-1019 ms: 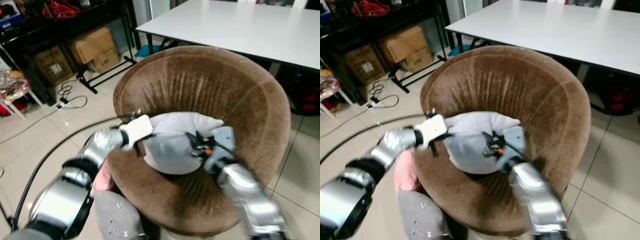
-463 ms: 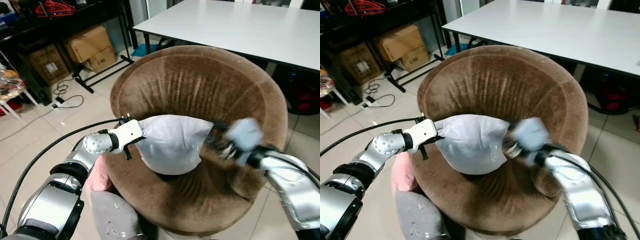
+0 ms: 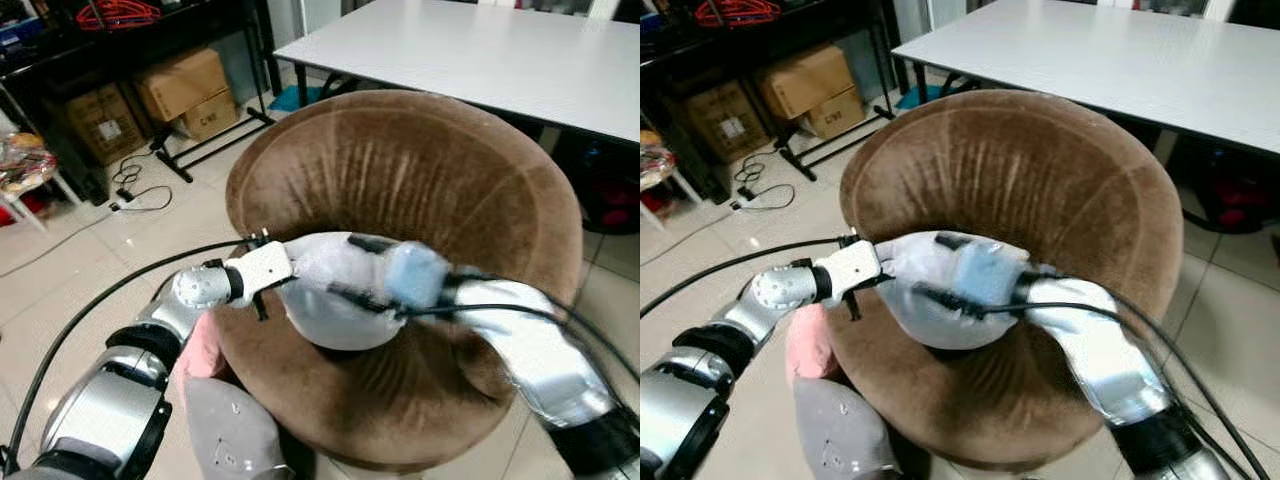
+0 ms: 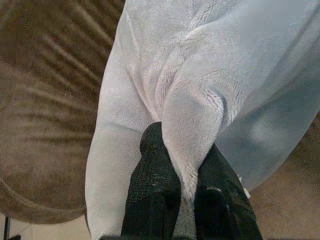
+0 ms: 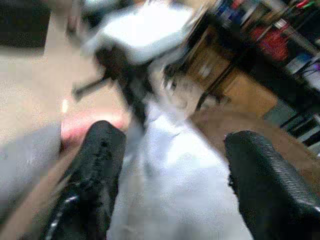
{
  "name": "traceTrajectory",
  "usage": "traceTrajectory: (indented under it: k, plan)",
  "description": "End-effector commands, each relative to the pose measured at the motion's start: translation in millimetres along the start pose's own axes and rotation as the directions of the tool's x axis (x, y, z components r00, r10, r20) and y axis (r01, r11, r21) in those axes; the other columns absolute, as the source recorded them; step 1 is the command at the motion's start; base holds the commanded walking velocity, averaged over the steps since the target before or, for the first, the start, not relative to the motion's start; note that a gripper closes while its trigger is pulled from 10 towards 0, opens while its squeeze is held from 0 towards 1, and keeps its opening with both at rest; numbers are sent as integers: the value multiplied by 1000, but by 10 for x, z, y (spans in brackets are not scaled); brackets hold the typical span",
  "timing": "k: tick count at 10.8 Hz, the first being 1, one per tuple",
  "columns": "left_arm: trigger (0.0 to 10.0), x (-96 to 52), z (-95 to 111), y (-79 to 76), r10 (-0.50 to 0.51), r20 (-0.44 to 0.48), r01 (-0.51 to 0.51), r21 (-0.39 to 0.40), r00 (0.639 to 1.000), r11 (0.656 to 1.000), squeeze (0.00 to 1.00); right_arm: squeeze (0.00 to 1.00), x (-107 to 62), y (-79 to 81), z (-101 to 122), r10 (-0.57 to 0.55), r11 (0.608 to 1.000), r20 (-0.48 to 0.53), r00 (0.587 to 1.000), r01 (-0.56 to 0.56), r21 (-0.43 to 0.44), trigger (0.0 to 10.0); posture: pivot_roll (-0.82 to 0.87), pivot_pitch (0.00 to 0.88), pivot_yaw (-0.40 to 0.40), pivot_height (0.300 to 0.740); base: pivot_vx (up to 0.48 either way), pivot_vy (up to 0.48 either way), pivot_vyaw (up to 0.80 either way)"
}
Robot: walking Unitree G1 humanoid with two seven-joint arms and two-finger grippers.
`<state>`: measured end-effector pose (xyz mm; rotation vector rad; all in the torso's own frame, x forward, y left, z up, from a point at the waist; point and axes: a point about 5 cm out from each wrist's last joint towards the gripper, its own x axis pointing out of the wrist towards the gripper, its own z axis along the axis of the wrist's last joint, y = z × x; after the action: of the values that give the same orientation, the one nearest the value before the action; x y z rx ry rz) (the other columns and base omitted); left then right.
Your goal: Move the pillow to the sofa from floor
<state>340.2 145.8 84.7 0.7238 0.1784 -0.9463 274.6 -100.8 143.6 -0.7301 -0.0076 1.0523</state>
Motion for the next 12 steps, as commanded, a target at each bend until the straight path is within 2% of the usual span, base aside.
traceTrajectory:
  k: [1, 2, 3, 4, 5, 6, 7, 8, 9, 12]
  plan:
    - [0, -1, 13, 7, -23, -9, 24, 29, 1000, 999, 0, 1000, 106, 71, -55, 23, 997, -66, 998, -28, -71, 10000, -101, 0, 133, 740, 0, 0, 0]
    - [0, 8, 19, -21, -40, -5, 40, 41, 999, 998, 0, 1000, 175, 31, -82, -10, 994, -115, 993, -3, -113, 10000, -99, 0, 131, 740, 0, 0, 0]
    - [0, 20, 32, -43, -55, 2, 55, 52, 998, 997, 0, 0, 235, 10, -116, -16, 987, -170, 985, -12, -163, 10000, -99, 0, 130, 740, 0, 0, 0]
    - [0, 40, 60, -80, -81, 18, 80, 64, 997, 995, 0, 0, 302, -11, -201, -45, 974, -238, 970, -11, -228, 10000, -97, 0, 126, 740, 0, 0, 0]
    - [0, 45, 64, -106, -98, 21, 97, 74, 995, 993, 0, 0, 323, -63, -217, -105, 971, -250, 962, 45, -233, 10000, -96, 0, 124, 740, 0, 0, 0]
    - [0, 45, 60, -138, -109, 27, 107, 78, 994, 991, 0, 0, 349, -28, -285, -99, 956, -298, 949, 7, -294, 10000, -96, 0, 124, 740, 0, 0, 0]
    - [0, 34, 53, -135, -105, 29, 103, 76, 994, 992, 0, 0, 345, 81, -397, -43, 950, -348, 937, -69, -304, 10000, -95, 0, 123, 740, 0, 0, 0]
    - [0, 26, 50, -127, -103, 28, 101, 75, 994, 992, 0, 0, 340, 107, -428, -34, 950, -358, 933, -81, -302, 10000, -97, 0, 124, 740, 0, 0, 0]
    - [0, 4, 65, -79, -90, 32, 87, 81, 995, 993, 0, 0, 347, 140, -478, -27, 957, -360, 933, -79, -278, 0, -96, 0, 116, 740, 0, 0, 0]
    - [0, -49, 46, -42, -53, 49, 51, 50, 997, 997, 0, 0, 404, 203, -402, -19, 975, -309, 951, -50, -216, 0, -101, 0, 134, 740, 0, 0, 0]
